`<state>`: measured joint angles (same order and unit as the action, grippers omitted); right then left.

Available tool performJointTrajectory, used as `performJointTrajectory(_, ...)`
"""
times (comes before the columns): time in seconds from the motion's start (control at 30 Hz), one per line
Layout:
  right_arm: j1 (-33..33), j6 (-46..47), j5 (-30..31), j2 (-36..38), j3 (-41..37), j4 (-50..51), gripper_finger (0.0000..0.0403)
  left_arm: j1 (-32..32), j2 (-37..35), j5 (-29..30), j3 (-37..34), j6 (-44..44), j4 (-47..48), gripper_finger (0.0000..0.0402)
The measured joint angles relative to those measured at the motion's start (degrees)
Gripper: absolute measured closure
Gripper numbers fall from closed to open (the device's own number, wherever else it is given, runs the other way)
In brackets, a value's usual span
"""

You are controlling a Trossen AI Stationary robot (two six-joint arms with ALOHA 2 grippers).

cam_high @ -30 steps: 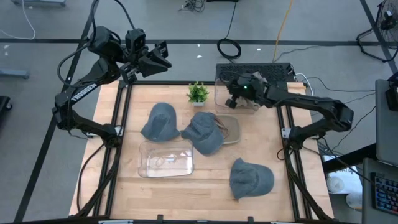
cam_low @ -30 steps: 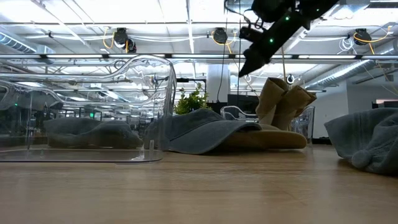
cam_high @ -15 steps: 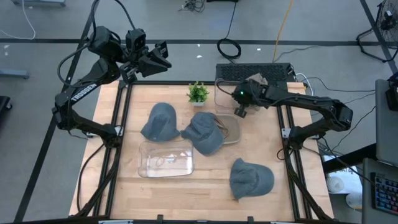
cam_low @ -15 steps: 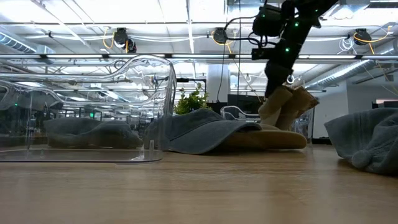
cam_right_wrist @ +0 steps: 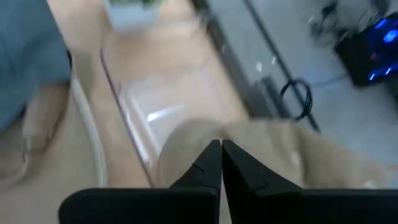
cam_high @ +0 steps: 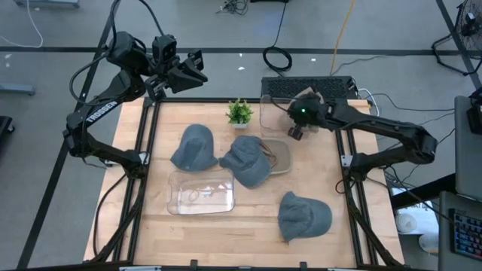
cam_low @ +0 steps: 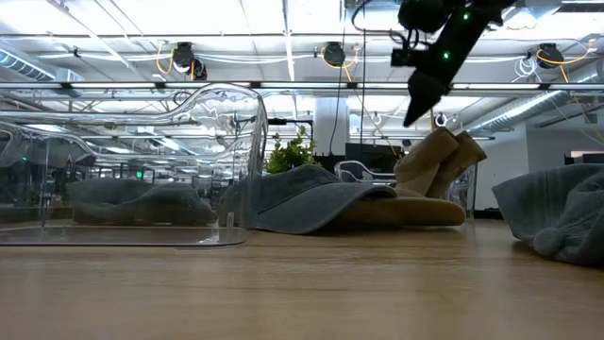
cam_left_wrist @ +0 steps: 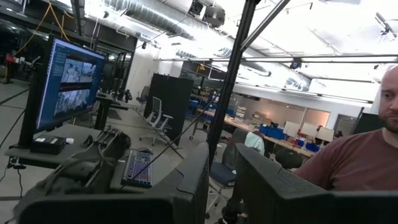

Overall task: Pick & Place hat
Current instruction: Put the bottom brown cap into the top transparent bin, then put the brown cap into the top transparent bin

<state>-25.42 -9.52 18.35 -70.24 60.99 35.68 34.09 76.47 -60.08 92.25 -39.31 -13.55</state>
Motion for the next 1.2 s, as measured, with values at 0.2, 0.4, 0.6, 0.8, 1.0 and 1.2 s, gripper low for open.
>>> performJointTrajectory(0.2,1.81,4.12,2.72,5.53,0.00,-4.03,0.0387,0.00,0.00,-0.06,0.00,-0.32,-0.01,0.0316)
performJointTrajectory(0.4,4.83,13.45,2.70,11.08,0.00,-4.36,0.0329,0.00,0.00,-3.38,0.00,-0.94,-0.01,0.0316)
performJointTrajectory(0.6,7.29,21.58,2.44,14.98,0.00,-4.15,0.0262,0.01,0.00,-4.41,0.00,-0.96,-0.01,0.0316)
performJointTrajectory(0.8,9.26,28.68,2.39,16.39,0.00,-4.19,0.0201,0.01,0.00,-4.43,0.00,-1.11,-0.01,0.0316)
performJointTrajectory(1.0,10.54,44.09,-2.21,16.41,0.00,-5.01,0.0160,0.02,0.00,-4.41,0.00,-1.11,-0.01,0.0316)
performJointTrajectory(1.2,10.54,52.26,-12.21,16.41,0.00,-8.38,0.0152,0.00,0.00,-4.41,0.00,-1.77,0.00,0.0316)
